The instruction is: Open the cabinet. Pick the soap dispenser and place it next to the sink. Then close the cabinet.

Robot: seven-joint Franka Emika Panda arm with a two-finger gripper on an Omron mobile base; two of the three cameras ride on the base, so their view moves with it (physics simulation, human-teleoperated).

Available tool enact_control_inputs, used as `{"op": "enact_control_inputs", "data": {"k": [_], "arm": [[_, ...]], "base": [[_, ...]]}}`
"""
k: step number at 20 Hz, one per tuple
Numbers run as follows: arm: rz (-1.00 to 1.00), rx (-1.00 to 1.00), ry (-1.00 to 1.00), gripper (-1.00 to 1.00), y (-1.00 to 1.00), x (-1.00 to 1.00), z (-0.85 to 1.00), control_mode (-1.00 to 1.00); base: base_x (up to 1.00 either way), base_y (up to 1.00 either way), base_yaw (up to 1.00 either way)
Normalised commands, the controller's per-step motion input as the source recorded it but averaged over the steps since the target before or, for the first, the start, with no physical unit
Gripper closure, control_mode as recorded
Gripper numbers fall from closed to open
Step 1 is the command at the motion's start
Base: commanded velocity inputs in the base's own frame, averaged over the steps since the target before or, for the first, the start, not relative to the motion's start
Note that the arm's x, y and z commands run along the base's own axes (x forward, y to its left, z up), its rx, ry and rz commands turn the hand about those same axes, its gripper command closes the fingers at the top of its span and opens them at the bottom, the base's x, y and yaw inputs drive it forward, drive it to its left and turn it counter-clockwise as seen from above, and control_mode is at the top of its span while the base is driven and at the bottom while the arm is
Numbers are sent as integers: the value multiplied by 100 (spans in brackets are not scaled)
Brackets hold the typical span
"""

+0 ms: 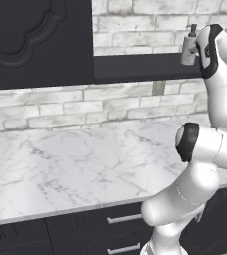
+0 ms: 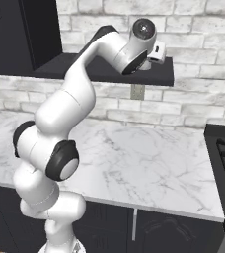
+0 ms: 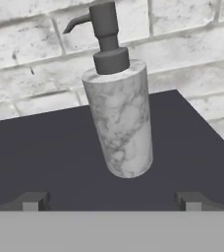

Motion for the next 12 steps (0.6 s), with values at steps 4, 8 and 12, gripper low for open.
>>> {"op": "enact_control_inputs", "data": {"k": [4, 8, 12], "arm": [[0, 5, -3, -100, -10, 28, 0, -100], [0, 3, 0, -100, -19, 23, 0, -100], [0, 1, 0, -100, -11, 8, 0, -100]], "base": [[0, 0, 0], [0, 0, 0], [0, 0, 0]]}}
